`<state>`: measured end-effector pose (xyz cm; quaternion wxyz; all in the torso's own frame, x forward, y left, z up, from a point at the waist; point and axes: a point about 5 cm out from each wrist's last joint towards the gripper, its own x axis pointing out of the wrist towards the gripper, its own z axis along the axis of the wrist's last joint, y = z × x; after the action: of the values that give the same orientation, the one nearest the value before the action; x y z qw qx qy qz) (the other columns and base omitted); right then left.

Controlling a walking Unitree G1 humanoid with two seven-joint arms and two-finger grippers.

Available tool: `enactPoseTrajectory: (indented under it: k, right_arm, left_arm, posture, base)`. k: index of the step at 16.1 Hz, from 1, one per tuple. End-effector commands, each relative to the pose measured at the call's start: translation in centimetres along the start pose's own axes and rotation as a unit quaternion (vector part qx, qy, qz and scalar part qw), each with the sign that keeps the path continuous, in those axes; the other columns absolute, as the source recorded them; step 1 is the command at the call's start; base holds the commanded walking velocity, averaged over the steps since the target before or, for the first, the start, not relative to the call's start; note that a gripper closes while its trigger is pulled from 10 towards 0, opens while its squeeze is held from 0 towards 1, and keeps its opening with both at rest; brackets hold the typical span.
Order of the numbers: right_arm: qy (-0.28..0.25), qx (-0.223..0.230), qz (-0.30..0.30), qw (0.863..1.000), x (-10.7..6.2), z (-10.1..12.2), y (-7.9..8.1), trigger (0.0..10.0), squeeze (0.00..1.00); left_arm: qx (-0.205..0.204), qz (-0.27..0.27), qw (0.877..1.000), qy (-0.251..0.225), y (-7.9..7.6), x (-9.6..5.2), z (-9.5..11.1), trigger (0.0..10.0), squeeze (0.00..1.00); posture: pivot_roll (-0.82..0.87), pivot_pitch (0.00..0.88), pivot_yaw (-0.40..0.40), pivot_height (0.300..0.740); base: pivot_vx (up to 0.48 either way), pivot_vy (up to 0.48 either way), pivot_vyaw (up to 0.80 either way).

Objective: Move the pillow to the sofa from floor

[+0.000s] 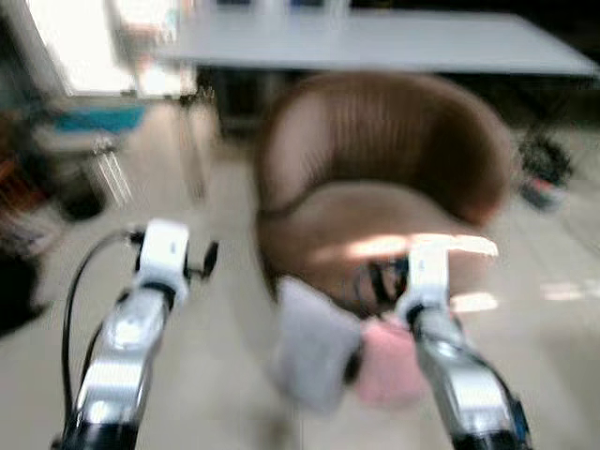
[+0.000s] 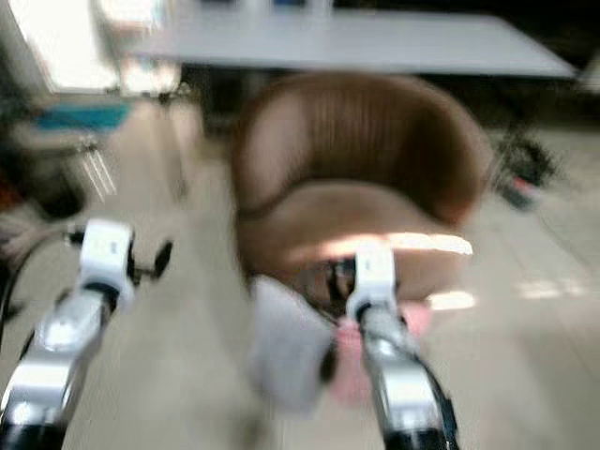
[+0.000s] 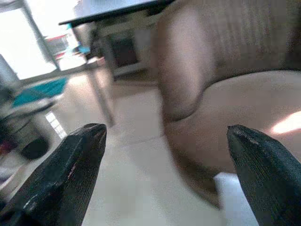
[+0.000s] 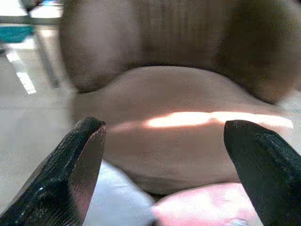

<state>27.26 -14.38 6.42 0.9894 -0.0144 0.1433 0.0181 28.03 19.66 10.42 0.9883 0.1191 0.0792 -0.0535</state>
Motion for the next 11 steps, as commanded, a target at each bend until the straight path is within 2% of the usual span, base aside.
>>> enactPoseTrajectory:
  k: [1, 7, 11]
  right_arm:
    - [0.006, 0.003, -0.018, 1.0, -0.14, -0.19, -0.86, 10.0, 0.0]
    - [0.008, -0.005, 0.004, 1.0, -0.01, -0.29, -0.27, 10.0, 0.0]
    - [0.014, -0.005, 0.012, 1.0, -0.02, -0.5, -0.02, 10.0, 0.0]
  left_arm:
    - [0.001, -0.019, 1.0, -0.008, -0.92, 0.21, 0.44, 10.0, 0.0]
    - [0.008, -0.022, 1.0, -0.007, -0.95, 0.19, 0.38, 10.0, 0.0]
    - [0.014, -0.001, 1.0, -0.009, -0.78, -0.09, 0.19, 10.0, 0.0]
  posture:
    - [0.06, 0.0, -0.009, 0.74]
    - [0.06, 0.0, -0.01, 0.74]
    - [0.07, 0.0, -0.012, 0.73]
  base:
    - [0.428, 0.0, -0.43]
    - [0.399, 0.0, 0.0]
    - [0.0, 0.0, 0.0]
